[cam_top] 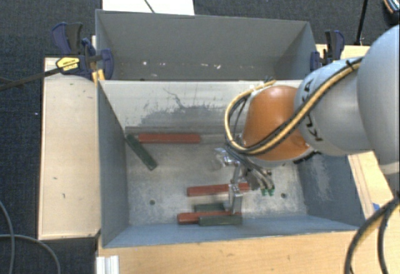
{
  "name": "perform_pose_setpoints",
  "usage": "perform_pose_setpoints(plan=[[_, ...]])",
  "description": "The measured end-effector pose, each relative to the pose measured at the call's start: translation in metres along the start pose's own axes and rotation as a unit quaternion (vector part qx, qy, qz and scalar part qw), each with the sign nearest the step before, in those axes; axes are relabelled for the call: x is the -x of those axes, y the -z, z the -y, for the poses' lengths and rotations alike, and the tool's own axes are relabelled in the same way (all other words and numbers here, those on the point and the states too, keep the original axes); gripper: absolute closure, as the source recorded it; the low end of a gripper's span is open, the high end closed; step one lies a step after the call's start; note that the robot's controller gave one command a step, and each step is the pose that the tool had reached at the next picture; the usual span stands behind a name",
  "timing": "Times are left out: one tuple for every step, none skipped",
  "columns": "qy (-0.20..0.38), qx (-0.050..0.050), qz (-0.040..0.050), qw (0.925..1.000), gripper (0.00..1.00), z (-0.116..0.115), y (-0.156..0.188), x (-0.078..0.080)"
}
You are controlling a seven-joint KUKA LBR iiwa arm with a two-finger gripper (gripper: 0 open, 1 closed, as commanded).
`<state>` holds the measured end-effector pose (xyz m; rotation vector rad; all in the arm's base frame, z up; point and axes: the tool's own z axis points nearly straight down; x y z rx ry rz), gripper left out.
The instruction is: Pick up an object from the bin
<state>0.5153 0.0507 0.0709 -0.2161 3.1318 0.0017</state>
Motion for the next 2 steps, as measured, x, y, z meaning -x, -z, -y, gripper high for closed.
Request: perform_pose_setpoints(plan=[[0.000, 0.000, -0.0004, 1.0000, 1.00, 0.000, 0.000, 0.000], [0.004, -0.001, 0.0036, 1.0000, 1.00, 0.003, 0.165, -0.025]])
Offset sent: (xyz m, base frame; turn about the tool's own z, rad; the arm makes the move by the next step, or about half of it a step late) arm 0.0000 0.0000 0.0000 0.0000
